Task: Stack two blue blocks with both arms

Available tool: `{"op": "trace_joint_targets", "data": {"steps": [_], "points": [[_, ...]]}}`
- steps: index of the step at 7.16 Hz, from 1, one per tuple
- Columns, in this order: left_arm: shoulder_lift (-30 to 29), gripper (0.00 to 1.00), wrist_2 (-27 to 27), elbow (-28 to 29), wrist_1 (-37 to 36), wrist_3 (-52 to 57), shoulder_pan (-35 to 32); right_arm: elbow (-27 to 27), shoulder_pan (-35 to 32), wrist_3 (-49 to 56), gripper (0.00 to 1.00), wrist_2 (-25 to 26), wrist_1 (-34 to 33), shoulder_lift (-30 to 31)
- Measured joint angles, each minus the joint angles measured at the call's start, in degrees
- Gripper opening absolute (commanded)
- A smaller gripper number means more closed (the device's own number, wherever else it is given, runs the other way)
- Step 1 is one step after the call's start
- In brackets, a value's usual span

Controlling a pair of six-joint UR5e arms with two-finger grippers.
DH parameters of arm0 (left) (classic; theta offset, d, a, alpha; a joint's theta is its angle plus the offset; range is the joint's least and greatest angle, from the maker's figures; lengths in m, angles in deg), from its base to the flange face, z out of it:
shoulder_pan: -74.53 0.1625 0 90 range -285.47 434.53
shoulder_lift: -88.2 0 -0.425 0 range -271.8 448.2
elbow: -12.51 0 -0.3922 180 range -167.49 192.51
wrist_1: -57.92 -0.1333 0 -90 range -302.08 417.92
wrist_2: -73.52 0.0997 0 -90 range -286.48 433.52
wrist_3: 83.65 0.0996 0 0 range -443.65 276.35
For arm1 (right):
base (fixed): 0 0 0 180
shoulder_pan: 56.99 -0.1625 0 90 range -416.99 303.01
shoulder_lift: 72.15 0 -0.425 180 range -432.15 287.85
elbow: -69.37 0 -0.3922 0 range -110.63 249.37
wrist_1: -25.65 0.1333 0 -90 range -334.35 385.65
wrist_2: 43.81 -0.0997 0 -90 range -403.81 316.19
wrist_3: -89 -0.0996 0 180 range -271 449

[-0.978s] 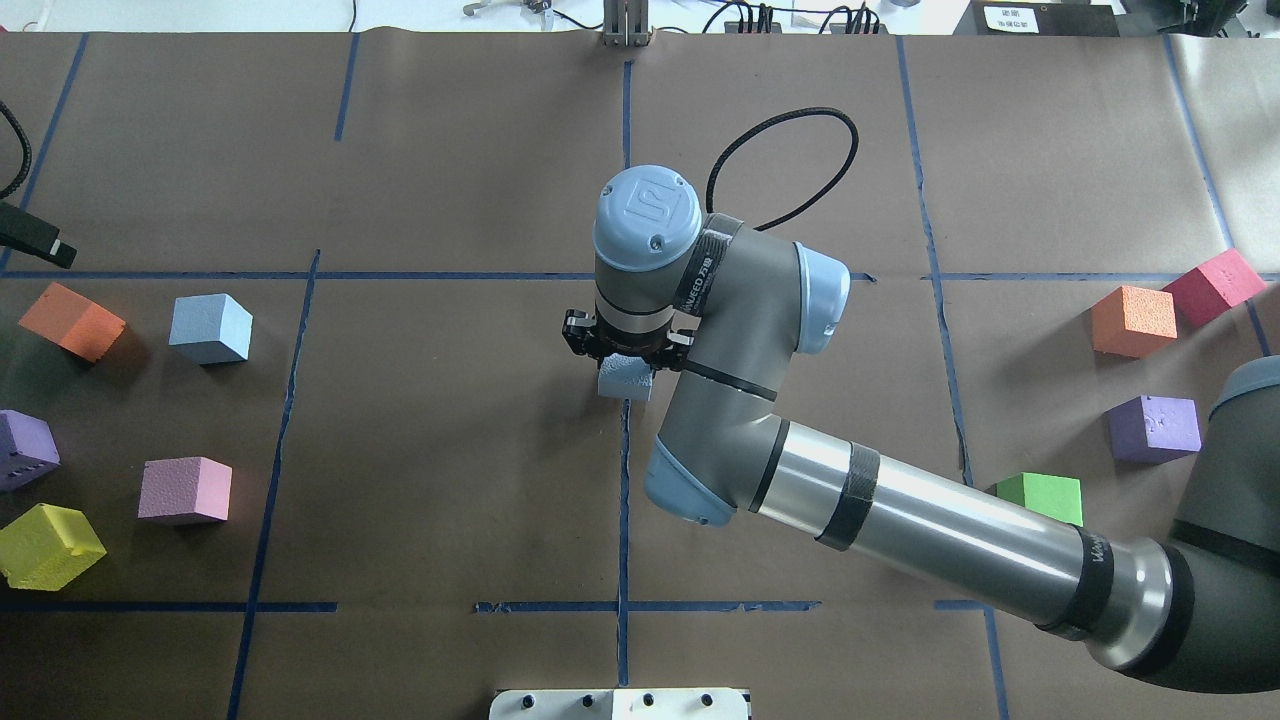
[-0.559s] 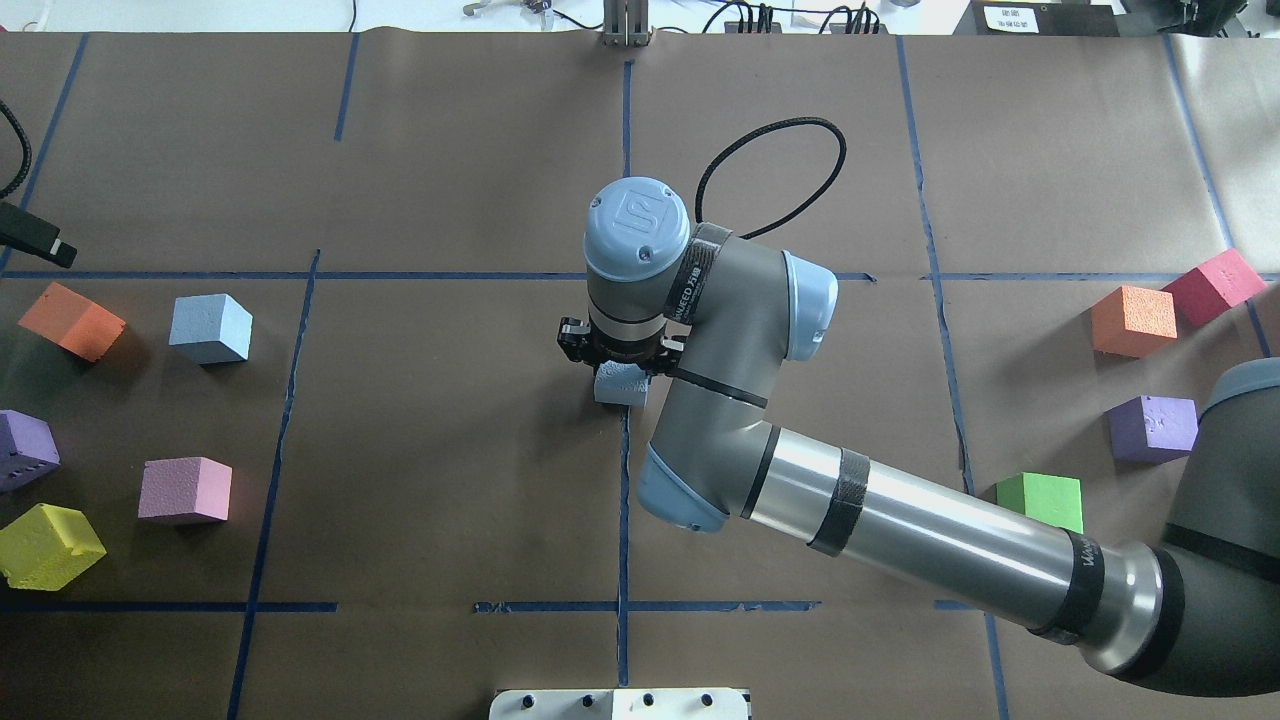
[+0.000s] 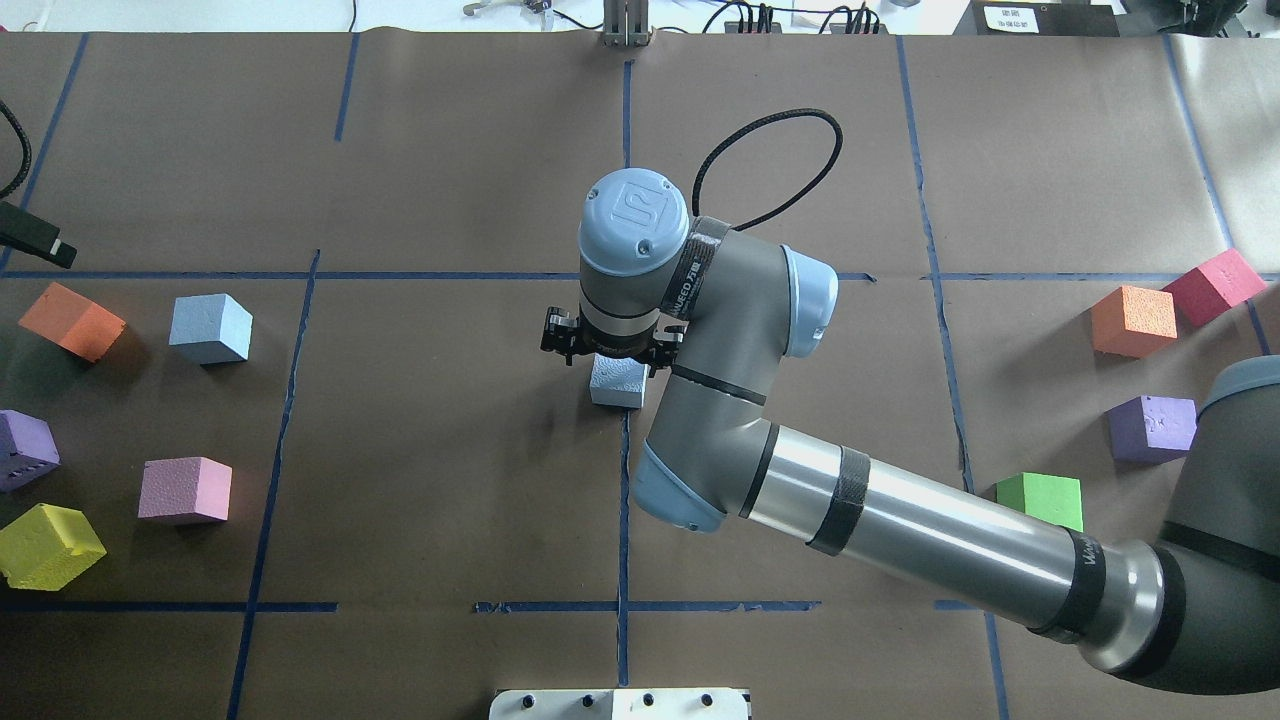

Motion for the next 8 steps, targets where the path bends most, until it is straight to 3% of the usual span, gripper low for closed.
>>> {"op": "trace_joint_targets", "data": {"steps": [4,6,8], "points": [[-3.25,1.00,0.55,-0.55,-0.01,-6.94,4.52,17.91,-4.70,2.92,1.00,-1.03,-17.50,0.61],[-5.86,1.00,6.16,0.55,0.18,-13.38,11.34,23.97,-11.03,12.70,1.00,-3.43,-26.23,3.09],[-6.42,1.00,11.48,2.37,0.48,-17.74,14.83,27.94,-18.93,21.88,1.00,-8.25,-28.66,8.14]]}}
